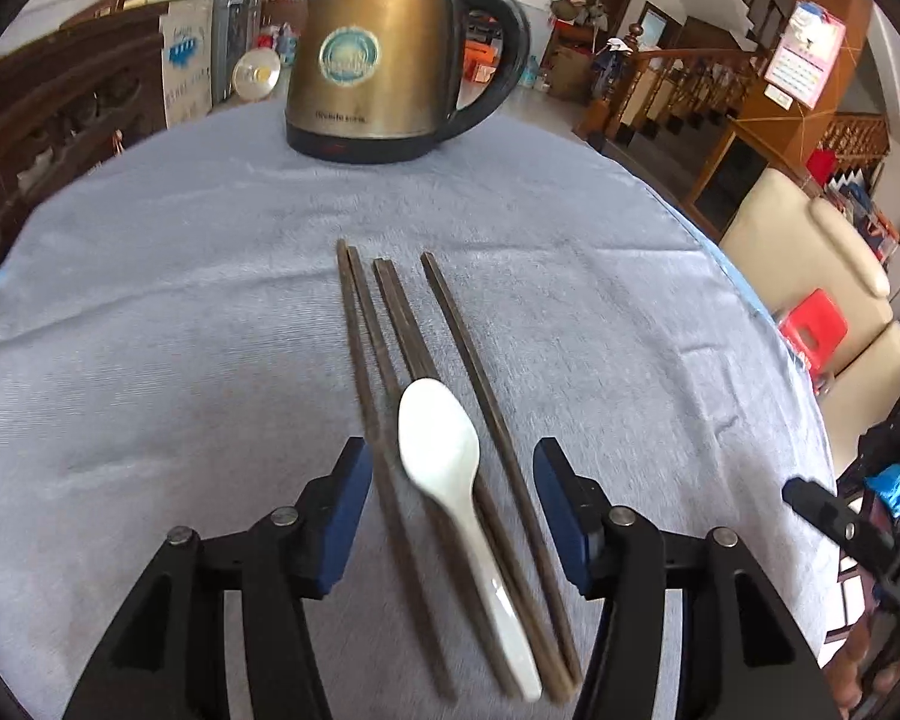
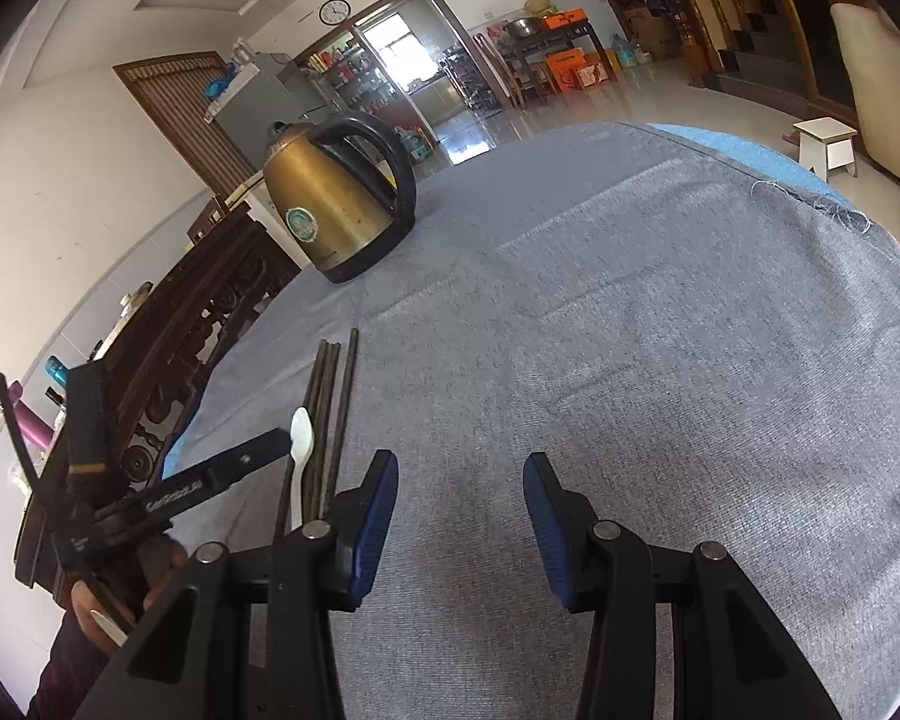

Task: Organize utensils
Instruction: 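Grasp the second white spoon with the left tool while the right tool moves to the chopsticks, then lift the spoon with the left tool while the right tool grasps and lifts a chopstick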

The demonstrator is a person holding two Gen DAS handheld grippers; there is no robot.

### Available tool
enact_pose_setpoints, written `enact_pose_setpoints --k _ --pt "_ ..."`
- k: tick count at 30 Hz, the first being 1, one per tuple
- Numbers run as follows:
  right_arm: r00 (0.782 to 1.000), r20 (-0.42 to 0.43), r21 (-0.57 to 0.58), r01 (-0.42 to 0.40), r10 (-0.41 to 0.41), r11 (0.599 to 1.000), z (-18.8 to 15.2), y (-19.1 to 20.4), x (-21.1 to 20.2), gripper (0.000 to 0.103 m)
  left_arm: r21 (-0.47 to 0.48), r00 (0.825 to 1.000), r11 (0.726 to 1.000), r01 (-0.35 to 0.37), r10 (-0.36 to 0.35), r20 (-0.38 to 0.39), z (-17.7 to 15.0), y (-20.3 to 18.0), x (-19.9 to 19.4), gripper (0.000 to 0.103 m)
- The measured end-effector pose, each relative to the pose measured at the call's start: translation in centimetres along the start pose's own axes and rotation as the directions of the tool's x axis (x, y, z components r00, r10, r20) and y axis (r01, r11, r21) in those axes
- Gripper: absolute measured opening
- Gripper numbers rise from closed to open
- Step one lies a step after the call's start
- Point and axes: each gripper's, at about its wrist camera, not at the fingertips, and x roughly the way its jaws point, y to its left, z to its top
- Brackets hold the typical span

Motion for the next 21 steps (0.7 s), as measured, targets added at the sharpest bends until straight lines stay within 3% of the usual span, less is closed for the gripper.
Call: enact_pose_setpoints --k 1,2,3,8,17,21 --pt "1.000 -0.002 -0.002 0.005 -0.005 1.000 0.1 -0.1 0.1 0.047 -0.012 1.000 1.000 0.001 -0.001 -0.011 0.2 0.2 0.6 0.054" --pt "1.000 -0.005 -0.005 0.009 -0.009 1.000 0.2 -0.1 0.2 0.047 -0.019 1.000 1.000 0.002 -0.003 -0.022 0.3 0.4 1.1 0.036" --pt "1.000 -0.009 -0.013 0.012 -0.012 1.000 0.4 -0.1 0.5 0.047 -0.024 0.999 1.000 0.012 -0.013 -0.034 0.4 0.7 1.5 0.031" --pt "0.999 -0.033 -0.090 0.012 -0.015 0.996 2.3 1.2 2.6 0.047 -0.021 0.999 0.999 0.034 -0.034 -0.004 0.1 1.4 1.1 0.030" --pt "0.975 -0.212 -0.200 -0.104 0.061 0.974 7.6 7.4 12.3 0.047 -0.053 0.995 0.996 0.071 -0.067 0.074 -0.6 4.7 -3.8 0.030" --pt "0.958 -0.286 -0.236 -0.084 0.014 0.968 8.8 9.8 16.8 0.037 -0.058 0.995 0.997 0.056 -0.051 0.080 -1.0 6.2 -5.0 0.030"
